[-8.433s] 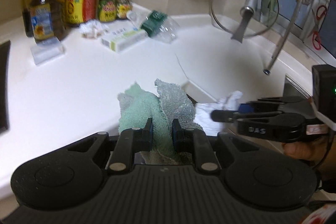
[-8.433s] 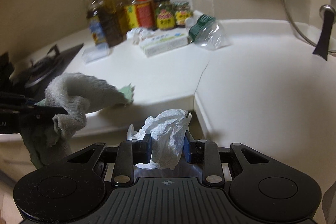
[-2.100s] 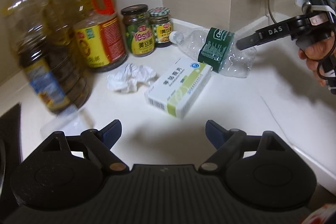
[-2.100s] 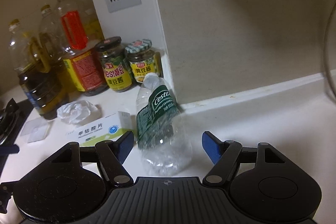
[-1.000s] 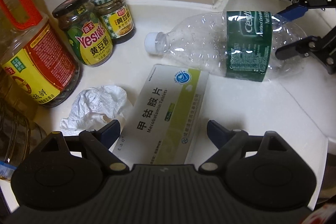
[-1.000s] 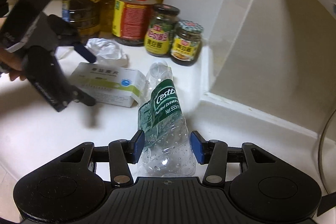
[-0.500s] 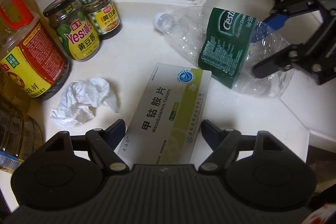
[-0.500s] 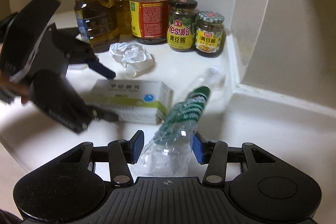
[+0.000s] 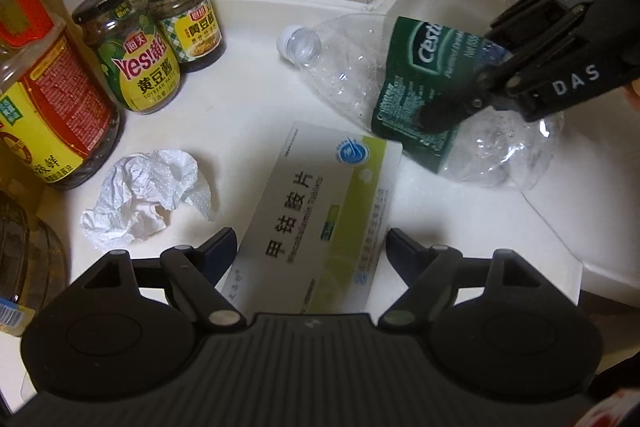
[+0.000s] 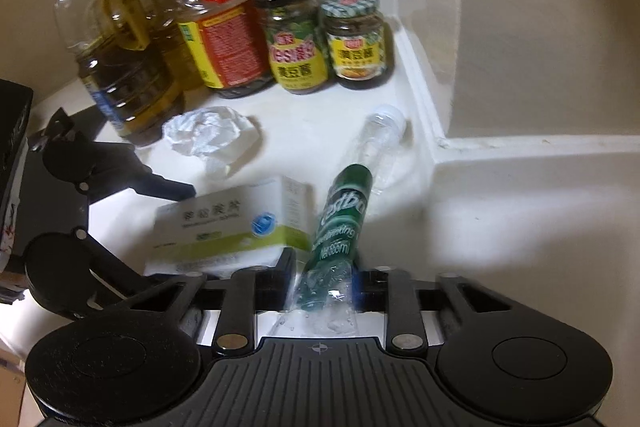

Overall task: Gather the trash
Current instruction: 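Grasp the Cestbon water bottle with the right tool while the left tool grasps the medicine box, then carry the water bottle and medicine box down over the wastebasket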

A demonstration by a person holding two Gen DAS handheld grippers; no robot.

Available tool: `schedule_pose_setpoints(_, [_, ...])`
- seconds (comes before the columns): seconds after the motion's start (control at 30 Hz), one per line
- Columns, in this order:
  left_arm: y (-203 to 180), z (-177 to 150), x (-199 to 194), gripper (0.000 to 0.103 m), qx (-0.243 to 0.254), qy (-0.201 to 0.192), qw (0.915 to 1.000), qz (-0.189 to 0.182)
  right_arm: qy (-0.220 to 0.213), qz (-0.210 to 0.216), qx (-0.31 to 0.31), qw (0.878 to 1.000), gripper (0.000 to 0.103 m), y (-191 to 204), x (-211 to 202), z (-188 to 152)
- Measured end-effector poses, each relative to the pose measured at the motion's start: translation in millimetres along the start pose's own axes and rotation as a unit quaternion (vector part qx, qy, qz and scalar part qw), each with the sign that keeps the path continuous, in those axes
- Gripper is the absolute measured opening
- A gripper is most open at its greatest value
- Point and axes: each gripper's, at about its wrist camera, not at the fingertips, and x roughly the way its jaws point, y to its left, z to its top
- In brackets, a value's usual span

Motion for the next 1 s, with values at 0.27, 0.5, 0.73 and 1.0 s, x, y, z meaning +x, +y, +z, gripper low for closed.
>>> schedule_pose_setpoints(0.27, [-3.2, 6.3, 9.1, 0.079, 0.005, 0.008, 0.9999, -0.012, -0.002, -0.008, -0.007, 1.0, 0.025, -2.3, -9.1, -11.1])
schedule_pose_setpoints(0.5, [-15.7, -4.7, -5.1, 0.076, -0.022, 0.006, 0.9996, -0.016, -0.017, -0.006, -0.016, 1.0, 0.025, -0.1, -24.8, -25.2])
schedule_pose_setpoints(0.73, [-33.3, -29.1, -31.1, 0.075, -0.083, -0.01, 0.9965, 0.003, -0.043, 0.006, -0.018, 0.999, 0.024, 6.4, -49.0, -46.3])
schedule_pose_setpoints(1.0, [-61.0, -57.9, -71.6, 0.075, -0.15, -0.028, 0.9871, 0.048, -0.068, 0.025, -0.04, 0.997, 0.024, 22.1, -71.7, -67.5])
